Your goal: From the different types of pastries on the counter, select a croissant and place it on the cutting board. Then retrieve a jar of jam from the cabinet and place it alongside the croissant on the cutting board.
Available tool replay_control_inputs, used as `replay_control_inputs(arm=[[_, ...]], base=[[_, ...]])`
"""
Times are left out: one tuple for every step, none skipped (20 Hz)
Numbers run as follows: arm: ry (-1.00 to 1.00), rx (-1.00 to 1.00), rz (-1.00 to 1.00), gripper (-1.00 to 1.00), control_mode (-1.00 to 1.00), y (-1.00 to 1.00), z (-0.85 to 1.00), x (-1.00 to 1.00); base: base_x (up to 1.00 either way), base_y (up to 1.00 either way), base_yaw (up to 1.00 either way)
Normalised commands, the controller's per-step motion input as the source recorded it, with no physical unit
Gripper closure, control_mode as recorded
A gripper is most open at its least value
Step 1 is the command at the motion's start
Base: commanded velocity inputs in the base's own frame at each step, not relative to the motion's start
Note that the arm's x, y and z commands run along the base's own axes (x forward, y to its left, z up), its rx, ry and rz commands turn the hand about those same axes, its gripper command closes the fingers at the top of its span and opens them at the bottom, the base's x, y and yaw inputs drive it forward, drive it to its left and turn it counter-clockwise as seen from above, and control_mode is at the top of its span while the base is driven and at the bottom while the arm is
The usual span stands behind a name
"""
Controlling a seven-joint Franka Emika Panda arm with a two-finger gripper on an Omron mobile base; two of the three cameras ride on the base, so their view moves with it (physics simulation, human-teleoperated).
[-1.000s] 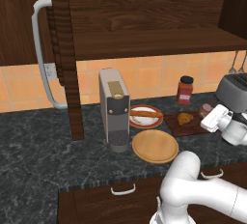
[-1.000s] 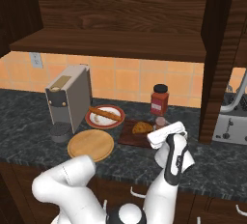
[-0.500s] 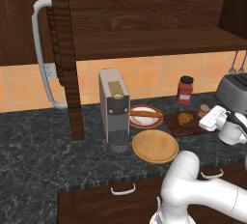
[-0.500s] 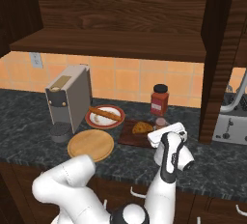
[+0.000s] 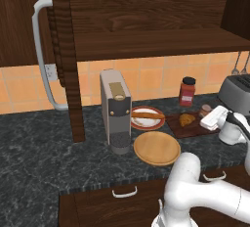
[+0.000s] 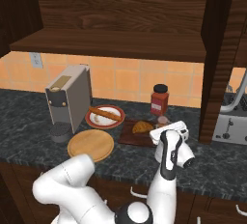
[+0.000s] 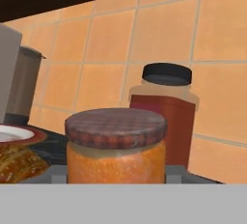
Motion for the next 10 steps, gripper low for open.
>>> replay_control_inputs(arm=[[0.0,0.0,0.0,1.0,-1.0,-0.25,-0.17,0.0],[0.0,0.0,0.0,-1.0,-1.0,-0.14,-0.12,-0.06],[0.0,0.0,0.0,-1.0,-1.0,-0.14,0.0,-0.15],[0.0,0.0,0.0,-1.0,-1.0,-0.11,0.0,-0.11],[-0.01,0.01,0.0,-1.0,-1.0,-0.11,0.11,-0.4],[-0.01,0.02,0.0,-1.0,-1.0,-0.02,0.3,-0.35],[0.0,0.04,-0.01,-1.0,-1.0,0.0,0.44,-0.43],[0.0,0.03,-0.02,-1.0,-1.0,0.0,0.56,-0.33],[0.0,0.05,-0.03,-1.0,-1.0,0.0,0.43,-0.31],[0.0,0.03,-0.03,-1.0,-1.0,0.0,0.31,-0.41]], base=[[0.0,0.0,0.0],[0.0,0.0,0.0],[0.0,0.0,0.0],[0.0,0.0,0.0],[0.0,0.0,0.0],[0.0,0.0,0.0],[0.0,0.0,0.0],[0.0,0.0,0.0],[0.0,0.0,0.0],[0.0,0.0,0.0]])
